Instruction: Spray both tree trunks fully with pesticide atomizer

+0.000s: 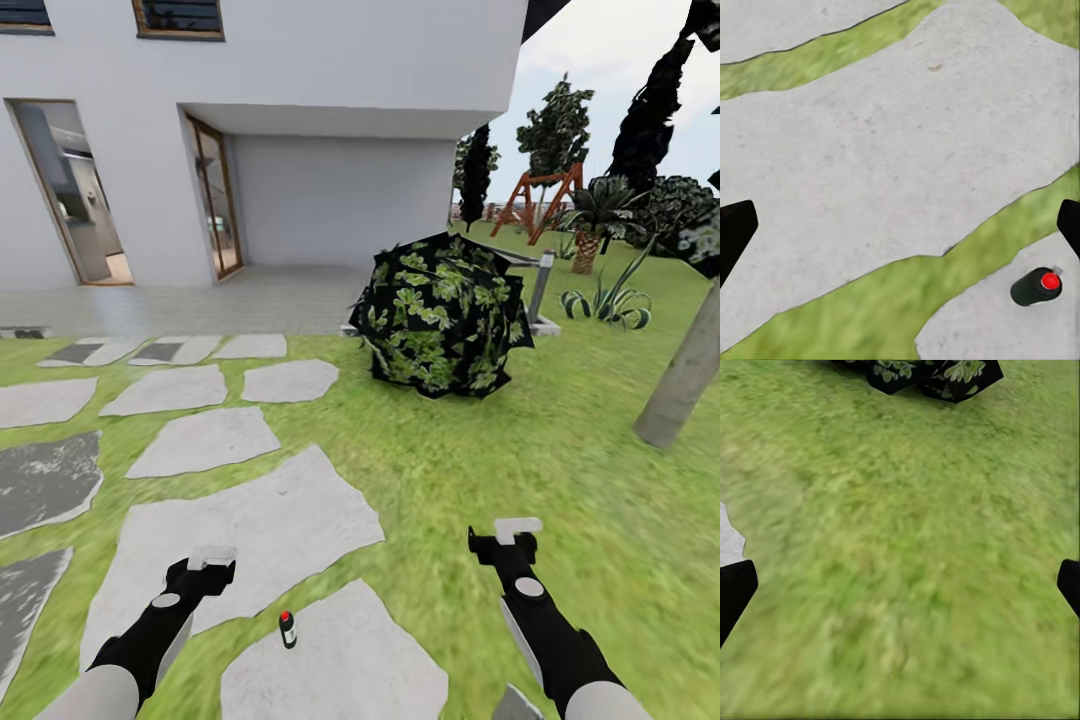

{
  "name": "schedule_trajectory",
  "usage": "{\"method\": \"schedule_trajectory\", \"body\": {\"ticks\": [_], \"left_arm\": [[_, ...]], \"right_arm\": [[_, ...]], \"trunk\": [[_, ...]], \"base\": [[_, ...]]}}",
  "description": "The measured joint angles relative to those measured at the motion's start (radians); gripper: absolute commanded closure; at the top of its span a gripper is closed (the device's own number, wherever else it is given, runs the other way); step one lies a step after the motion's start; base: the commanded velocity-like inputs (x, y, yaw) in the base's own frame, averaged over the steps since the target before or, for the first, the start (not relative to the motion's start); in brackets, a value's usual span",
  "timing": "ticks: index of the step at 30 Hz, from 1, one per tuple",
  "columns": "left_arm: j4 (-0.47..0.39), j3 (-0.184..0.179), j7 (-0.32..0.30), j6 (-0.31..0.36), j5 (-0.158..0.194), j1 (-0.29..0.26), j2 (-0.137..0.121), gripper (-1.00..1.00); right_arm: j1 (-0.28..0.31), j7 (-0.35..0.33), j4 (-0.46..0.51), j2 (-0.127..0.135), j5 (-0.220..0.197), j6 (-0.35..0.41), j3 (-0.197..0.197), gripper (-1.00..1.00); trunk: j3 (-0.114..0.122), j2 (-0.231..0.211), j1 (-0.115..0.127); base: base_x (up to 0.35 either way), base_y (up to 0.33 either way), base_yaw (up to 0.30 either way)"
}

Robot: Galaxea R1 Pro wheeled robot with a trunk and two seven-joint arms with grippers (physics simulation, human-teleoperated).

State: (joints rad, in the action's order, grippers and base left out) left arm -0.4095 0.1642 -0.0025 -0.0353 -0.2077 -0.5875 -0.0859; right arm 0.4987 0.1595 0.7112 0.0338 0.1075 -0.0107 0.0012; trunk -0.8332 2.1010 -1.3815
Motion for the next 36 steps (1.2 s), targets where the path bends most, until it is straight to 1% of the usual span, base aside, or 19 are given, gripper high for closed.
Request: {"method": "schedule_trajectory", "body": {"ticks": [16,19,34,36], "left_arm": [[-0.002,-0.001,0.0,0.0,0.0,0.0,-0.002,-1.0],[0.001,-0.001,-0.001,0.0,0.0,0.0,0.0,-1.0],[0.002,0.0,-0.001,0.0,0.001,0.0,-0.001,-1.0],[0.002,0.0,-0.001,0.0,0.001,0.0,-0.001,-1.0]], "right_arm": [[0.0,0.001,-0.002,-0.003,0.0,0.0,-0.001,-1.0],[0.0,0.001,-0.002,-0.003,-0.002,0.0,-0.001,-1.0],[0.0,0.002,-0.002,-0.004,-0.003,0.0,-0.003,-1.0],[0.0,0.002,-0.002,-0.005,-0.003,0.0,-0.003,-1.0]], "trunk": [[0.007,0.0,0.0],[-0.005,0.021,-0.011],[-0.076,0.126,-0.069],[-0.079,0.126,-0.069]], "base": [[0.0,0.003,-0.29],[0.0,0.0,-0.134],[0.0,0.0,-0.003],[0.0,0.0,0.0]]}}
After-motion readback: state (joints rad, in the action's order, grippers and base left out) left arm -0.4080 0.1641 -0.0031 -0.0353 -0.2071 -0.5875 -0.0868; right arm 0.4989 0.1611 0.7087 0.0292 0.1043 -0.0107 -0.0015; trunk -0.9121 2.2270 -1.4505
